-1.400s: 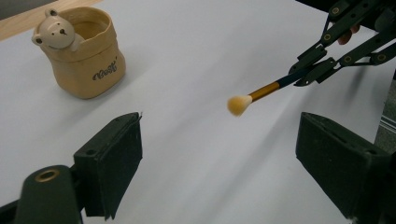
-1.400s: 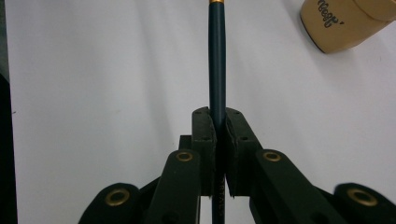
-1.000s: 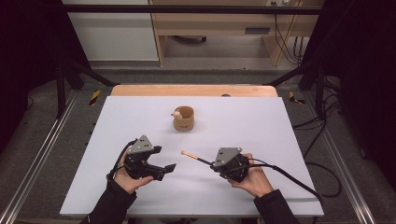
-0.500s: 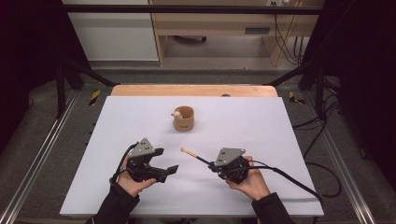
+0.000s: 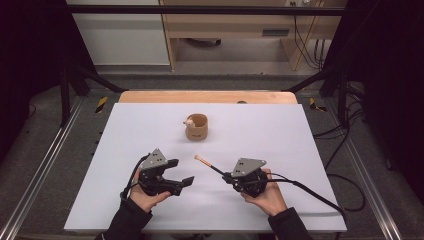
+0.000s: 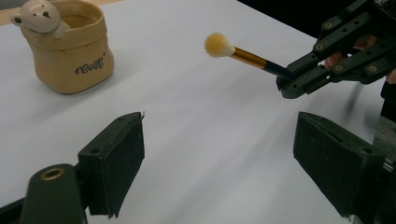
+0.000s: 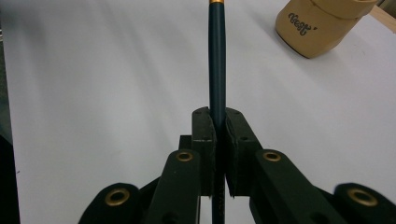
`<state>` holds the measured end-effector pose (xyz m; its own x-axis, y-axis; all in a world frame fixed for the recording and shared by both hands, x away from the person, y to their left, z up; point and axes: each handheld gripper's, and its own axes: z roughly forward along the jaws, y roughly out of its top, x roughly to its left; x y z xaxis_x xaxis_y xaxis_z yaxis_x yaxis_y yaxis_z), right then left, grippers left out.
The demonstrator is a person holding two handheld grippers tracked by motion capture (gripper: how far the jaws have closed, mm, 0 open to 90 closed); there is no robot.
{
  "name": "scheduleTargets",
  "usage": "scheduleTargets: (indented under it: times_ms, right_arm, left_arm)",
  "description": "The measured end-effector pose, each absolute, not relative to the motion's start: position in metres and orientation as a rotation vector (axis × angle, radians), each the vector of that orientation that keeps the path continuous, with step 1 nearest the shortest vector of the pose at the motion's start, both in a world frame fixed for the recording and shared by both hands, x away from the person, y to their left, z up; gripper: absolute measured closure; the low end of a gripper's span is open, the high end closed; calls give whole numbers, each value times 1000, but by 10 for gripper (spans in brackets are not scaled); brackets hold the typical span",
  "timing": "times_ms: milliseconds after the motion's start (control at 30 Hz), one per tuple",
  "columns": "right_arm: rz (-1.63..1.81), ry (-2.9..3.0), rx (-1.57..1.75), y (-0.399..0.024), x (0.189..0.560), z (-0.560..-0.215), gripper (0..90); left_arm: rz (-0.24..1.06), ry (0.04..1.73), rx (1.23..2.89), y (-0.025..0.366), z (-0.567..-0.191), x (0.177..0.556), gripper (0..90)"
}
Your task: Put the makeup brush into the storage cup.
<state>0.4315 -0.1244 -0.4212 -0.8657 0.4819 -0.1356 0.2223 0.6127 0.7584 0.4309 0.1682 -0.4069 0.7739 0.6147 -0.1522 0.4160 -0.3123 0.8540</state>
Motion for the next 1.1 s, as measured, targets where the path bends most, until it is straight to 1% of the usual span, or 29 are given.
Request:
scheduleTargets:
  times_ms: [267,567,1100]
  right_arm:
    - [1134,2506,576,-123,431,-422,842]
    - [1158,2497,576,-124,431,-421,842]
    - [1210,2462,584,-125,430,-417,842]
  left_arm:
    - [234,776,1946,161,-410,431,173]
    - [224,760,1924,155,-410,430,211]
    - [170,752,1837,147,-405,437,265]
